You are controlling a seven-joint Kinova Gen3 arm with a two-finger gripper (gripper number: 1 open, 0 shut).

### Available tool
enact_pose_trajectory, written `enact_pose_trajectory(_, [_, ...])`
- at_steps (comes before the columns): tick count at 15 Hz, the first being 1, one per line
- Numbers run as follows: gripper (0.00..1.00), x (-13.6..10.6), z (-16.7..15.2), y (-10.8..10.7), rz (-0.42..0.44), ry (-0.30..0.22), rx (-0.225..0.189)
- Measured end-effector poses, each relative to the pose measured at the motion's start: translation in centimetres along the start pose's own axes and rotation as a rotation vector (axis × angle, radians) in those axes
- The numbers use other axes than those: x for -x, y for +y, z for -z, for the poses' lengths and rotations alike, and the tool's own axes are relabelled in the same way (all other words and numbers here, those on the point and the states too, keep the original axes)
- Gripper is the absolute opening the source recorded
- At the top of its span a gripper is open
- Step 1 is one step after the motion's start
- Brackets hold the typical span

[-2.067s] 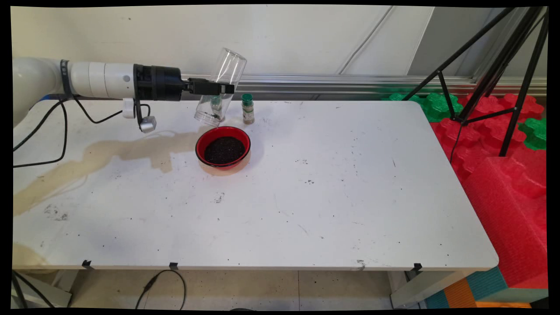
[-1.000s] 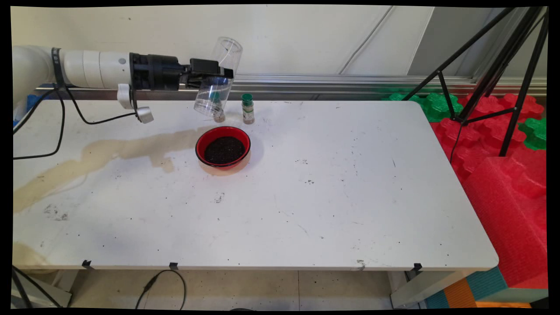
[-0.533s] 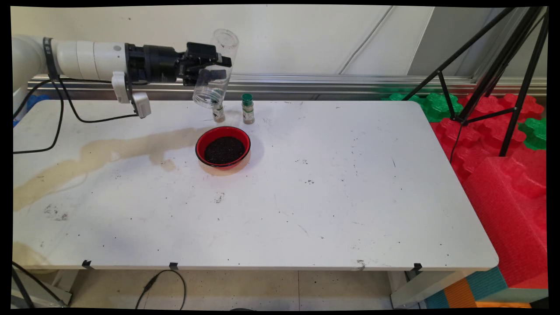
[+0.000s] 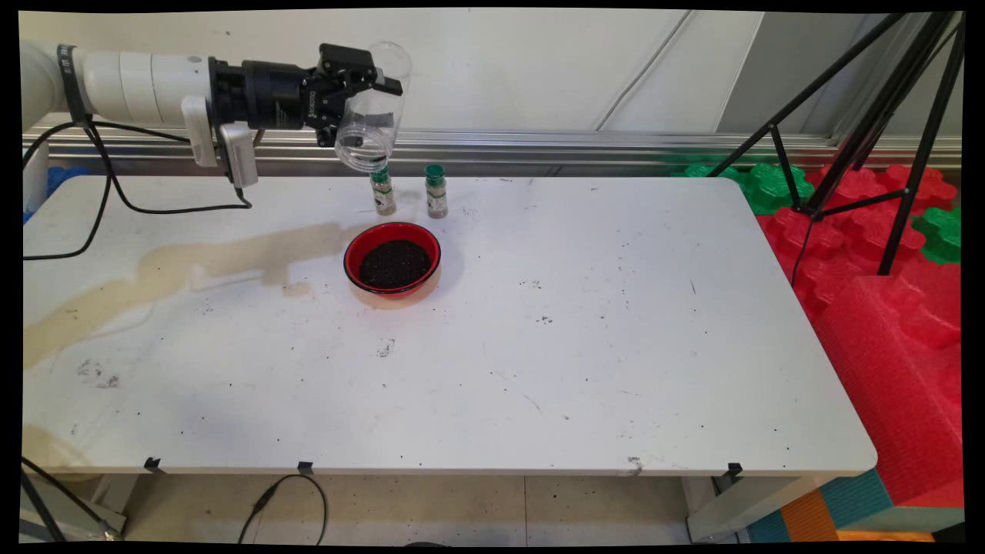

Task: Place the picked object on the table

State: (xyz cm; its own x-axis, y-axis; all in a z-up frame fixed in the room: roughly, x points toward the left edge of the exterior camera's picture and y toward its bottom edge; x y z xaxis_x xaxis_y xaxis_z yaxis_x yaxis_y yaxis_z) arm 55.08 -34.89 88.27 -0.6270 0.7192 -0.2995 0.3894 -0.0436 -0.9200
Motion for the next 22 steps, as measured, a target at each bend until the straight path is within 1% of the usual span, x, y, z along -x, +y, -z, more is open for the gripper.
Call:
enact_pose_trajectory(4, [0.00,0.4,0.3,-1.2,0.155,-0.003,-0.001])
enact_pose_trajectory(6, [0.00,0.6,0.4,-1.6,0.209,-0.004,0.000])
enact_pose_trajectory(10, [0.00,0.9,0.6,-2.6,0.359,0.000,0.010])
enact_pose_trajectory(15, [0.00,1.3,0.7,-3.9,0.564,0.012,0.029])
enact_pose_trajectory(22, [0.00,1.6,0.5,-5.1,0.780,0.040,0.065])
